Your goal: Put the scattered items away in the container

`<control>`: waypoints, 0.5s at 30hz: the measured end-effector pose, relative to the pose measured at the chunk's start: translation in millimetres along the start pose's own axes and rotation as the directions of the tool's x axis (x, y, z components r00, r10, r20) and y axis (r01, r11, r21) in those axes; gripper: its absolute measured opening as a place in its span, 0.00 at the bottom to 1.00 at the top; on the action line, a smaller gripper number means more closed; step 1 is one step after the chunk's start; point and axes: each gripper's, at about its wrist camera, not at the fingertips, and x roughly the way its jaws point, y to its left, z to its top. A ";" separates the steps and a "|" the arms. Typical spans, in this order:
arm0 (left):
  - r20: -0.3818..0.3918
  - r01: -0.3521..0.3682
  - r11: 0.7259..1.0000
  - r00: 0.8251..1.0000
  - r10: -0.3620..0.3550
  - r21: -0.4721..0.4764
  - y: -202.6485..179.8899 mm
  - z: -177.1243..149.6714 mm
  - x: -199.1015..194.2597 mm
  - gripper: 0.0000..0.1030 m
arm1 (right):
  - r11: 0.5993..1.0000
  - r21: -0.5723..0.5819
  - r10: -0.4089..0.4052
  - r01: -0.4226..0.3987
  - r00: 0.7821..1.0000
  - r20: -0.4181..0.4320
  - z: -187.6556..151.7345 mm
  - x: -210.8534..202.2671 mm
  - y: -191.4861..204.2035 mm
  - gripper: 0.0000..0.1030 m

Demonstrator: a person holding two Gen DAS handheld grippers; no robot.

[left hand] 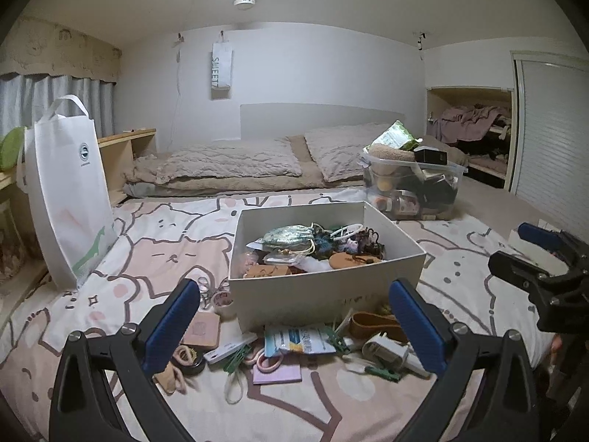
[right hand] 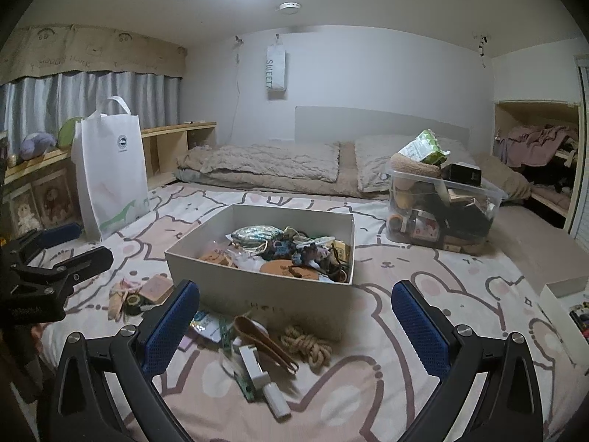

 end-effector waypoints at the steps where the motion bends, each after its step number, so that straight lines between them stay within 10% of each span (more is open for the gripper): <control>1: 0.000 0.000 1.000 1.000 0.000 0.000 -0.5 -1.7 -2.6 1.00 | 1.000 0.000 0.000 0.000 1.000 0.000 -1.4 -2.4 0.3 1.00; 15: -0.011 0.011 1.000 1.000 -0.011 -0.013 -1.2 -19.6 -27.3 1.00 | 1.000 0.015 -0.008 0.008 1.000 0.004 -18.9 -25.3 2.3 1.00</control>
